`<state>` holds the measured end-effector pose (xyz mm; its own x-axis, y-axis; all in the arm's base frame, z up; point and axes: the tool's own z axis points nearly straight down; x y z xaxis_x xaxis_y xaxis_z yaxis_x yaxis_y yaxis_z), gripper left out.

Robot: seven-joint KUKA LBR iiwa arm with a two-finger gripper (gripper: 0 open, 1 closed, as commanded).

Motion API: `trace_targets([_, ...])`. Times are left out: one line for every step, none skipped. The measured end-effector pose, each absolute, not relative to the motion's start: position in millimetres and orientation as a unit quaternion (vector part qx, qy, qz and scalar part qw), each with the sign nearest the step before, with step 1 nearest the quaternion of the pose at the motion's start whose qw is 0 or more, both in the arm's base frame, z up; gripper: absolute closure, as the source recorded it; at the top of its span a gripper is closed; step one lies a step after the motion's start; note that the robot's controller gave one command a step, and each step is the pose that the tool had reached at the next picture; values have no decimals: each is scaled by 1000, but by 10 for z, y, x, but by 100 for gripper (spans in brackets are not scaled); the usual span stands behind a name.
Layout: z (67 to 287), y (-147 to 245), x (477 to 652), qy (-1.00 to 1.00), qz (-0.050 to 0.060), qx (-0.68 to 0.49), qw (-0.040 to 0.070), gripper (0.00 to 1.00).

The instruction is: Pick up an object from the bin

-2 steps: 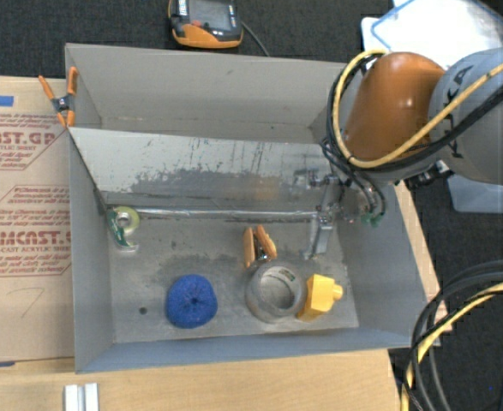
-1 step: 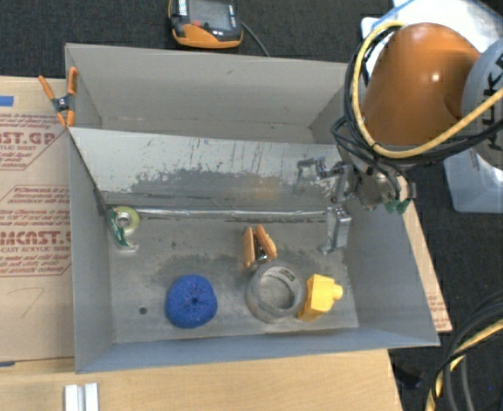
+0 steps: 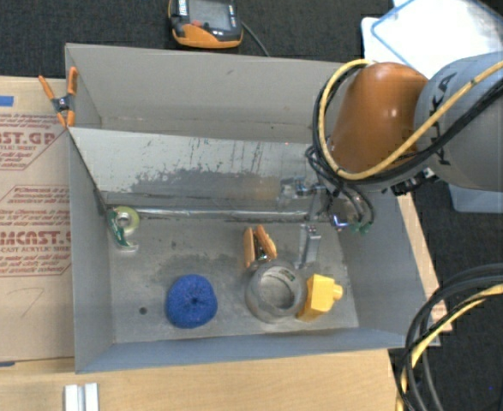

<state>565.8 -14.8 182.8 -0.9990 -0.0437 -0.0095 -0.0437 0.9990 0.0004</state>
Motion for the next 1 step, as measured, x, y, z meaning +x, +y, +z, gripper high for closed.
trace_targets([1945, -208, 5440, 999, -1, -48, 8, 0])
